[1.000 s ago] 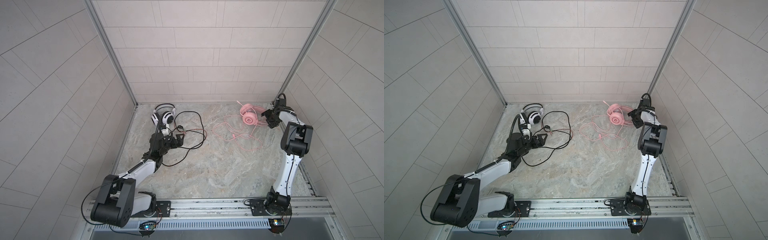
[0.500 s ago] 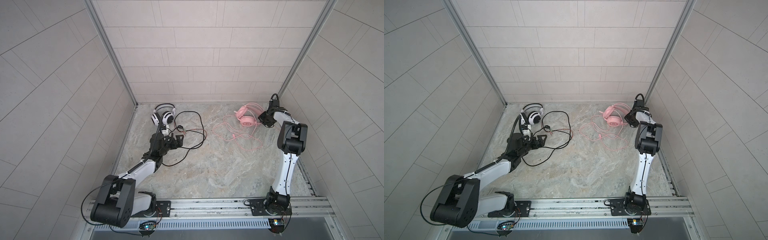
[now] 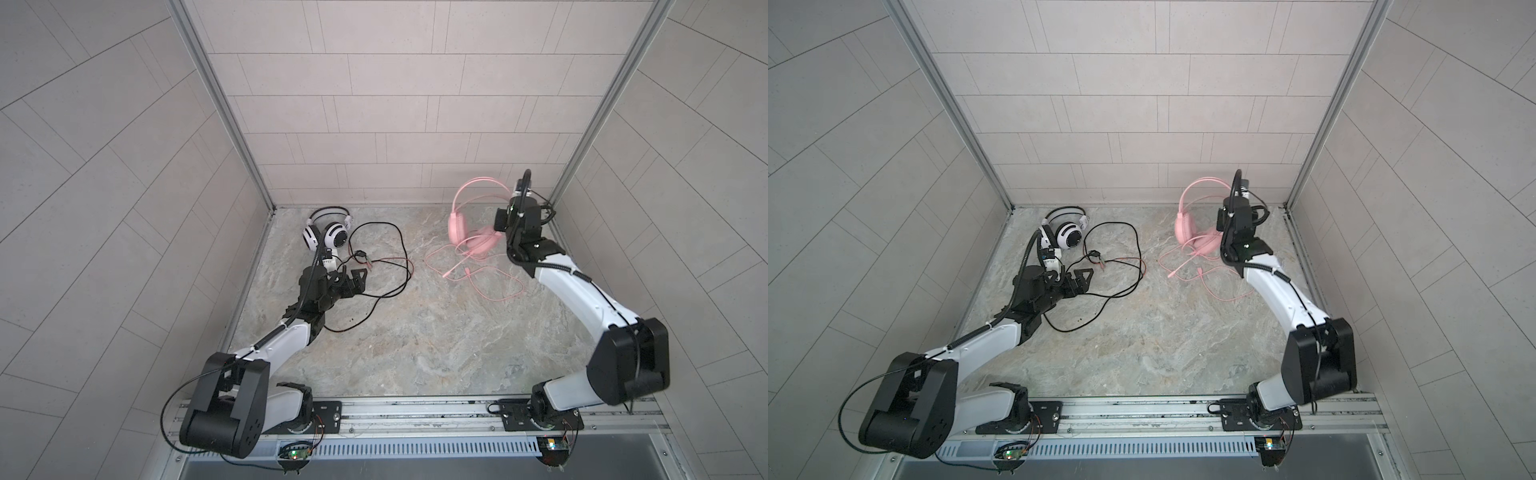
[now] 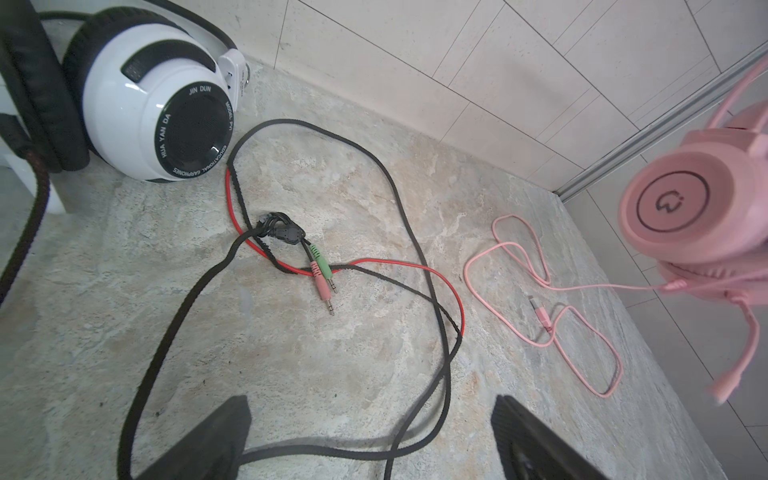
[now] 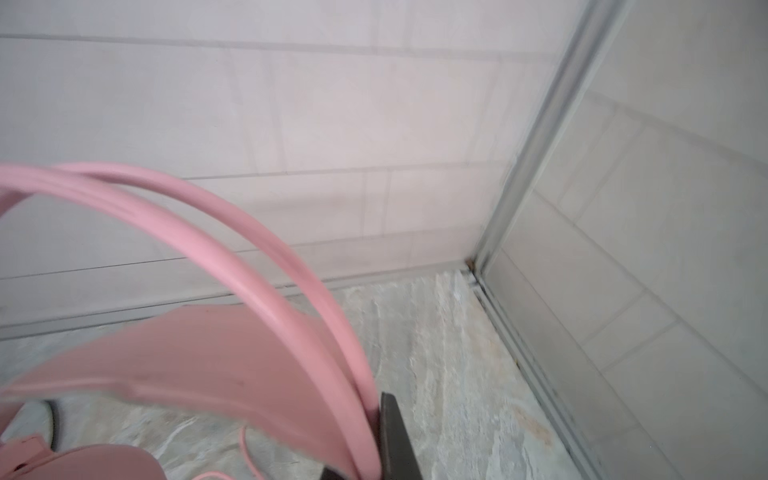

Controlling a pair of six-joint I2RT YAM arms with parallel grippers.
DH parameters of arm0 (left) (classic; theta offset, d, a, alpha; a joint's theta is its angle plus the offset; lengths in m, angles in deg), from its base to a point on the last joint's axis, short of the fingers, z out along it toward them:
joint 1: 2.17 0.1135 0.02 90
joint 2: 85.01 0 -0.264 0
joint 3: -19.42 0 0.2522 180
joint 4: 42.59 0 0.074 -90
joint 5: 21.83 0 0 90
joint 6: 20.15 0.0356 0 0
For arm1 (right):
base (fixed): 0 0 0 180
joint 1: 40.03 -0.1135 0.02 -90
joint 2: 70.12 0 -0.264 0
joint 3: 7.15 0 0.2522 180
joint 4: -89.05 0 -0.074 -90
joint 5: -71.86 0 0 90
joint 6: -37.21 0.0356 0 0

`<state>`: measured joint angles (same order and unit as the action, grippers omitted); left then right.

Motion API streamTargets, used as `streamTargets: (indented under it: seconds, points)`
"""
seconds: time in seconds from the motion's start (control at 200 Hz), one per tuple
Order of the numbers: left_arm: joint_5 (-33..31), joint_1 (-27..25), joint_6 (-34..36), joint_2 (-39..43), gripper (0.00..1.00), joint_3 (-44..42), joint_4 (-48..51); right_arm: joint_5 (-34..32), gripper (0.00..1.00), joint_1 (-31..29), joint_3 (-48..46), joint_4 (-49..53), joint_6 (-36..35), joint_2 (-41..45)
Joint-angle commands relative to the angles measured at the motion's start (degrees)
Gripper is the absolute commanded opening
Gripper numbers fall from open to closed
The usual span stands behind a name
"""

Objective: Wrap the headphones
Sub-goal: 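Lift the pink headset with the right gripper toward the left gripper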

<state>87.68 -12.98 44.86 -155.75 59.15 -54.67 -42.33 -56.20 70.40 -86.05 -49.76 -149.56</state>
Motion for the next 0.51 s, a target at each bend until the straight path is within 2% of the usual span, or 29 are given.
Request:
streamTargets:
  seconds: [0.0, 0.075, 0.16, 0.29, 0.415, 0.5]
  points:
    - [0.9, -0.3, 0.6, 2.1, 0.97, 0.0, -0.8, -12.1, 0.00, -8.1, -8.5, -28.6, -24.1, 4.8]
    - [1.9, -0.4, 0.8, 3.3, 0.97, 0.0, -0.8, -13.1, 0.00, -10.9, -10.2, -30.6, -26.8, 7.1]
    - [2.4, -0.7, 0.9, 5.9, 0.97, 0.1, -0.5, -11.9, 0.00, -11.3, -10.8, -26.6, -24.5, 10.3]
    - [2.3, -3.4, -0.3, 10.2, 0.97, 2.3, 0.3, -5.2, 0.00, -11.3, -11.2, -17.6, -19.1, 15.6]
    - [4.0, -7.6, -1.4, 10.7, 0.97, 8.6, 1.6, 0.2, 0.00, -11.3, -9.9, -7.2, -14.9, 17.2]
    - [9.1, -10.3, 1.8, 7.0, 0.98, 17.5, 8.5, 4.1, 0.00, -11.3, -9.1, -0.9, -12.1, 17.0]
